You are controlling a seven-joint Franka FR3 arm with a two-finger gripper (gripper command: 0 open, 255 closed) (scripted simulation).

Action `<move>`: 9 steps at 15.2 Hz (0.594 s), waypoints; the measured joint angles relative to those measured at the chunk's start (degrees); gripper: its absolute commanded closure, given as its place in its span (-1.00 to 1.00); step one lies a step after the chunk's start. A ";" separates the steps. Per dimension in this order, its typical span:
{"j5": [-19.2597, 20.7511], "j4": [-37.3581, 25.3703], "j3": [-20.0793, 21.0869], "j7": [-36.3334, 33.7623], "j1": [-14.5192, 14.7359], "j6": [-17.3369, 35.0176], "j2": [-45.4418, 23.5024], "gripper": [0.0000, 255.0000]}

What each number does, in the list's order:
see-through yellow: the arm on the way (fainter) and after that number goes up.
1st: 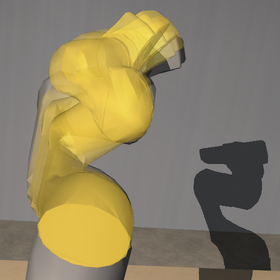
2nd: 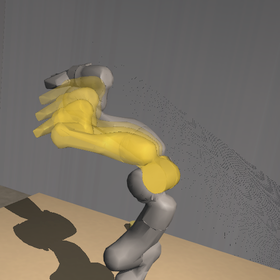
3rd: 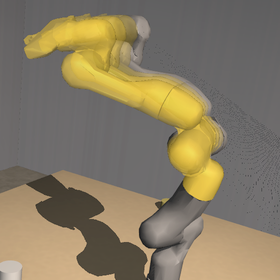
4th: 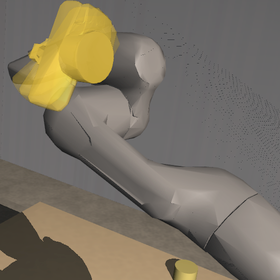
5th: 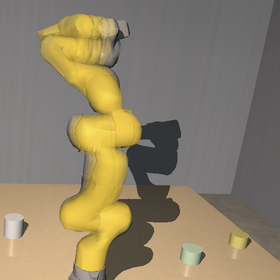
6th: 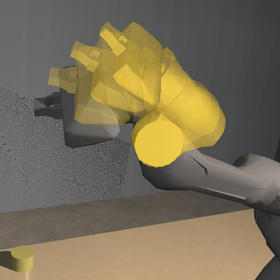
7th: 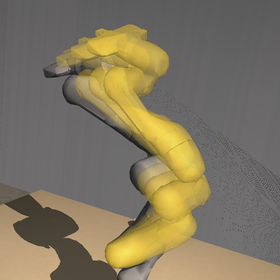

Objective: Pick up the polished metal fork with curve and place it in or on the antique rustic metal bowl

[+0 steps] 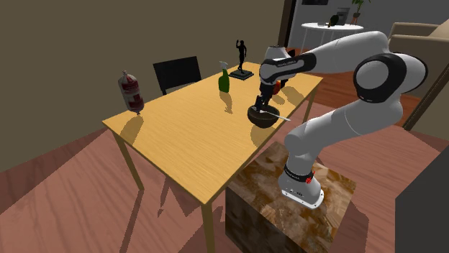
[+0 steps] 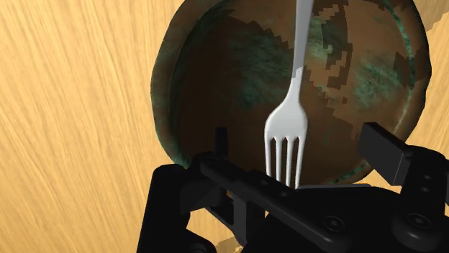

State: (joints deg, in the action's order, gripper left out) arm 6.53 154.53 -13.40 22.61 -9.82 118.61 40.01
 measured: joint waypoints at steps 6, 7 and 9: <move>-0.47 -4.94 0.80 -0.09 0.05 -7.12 2.20 -1.00; -0.47 -5.00 0.82 -0.09 0.05 -7.25 2.26 -1.00; -0.47 -5.06 0.83 -0.09 0.04 -7.36 2.29 -1.00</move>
State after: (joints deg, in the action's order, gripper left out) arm 6.06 149.48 -12.57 22.52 -9.78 111.25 42.30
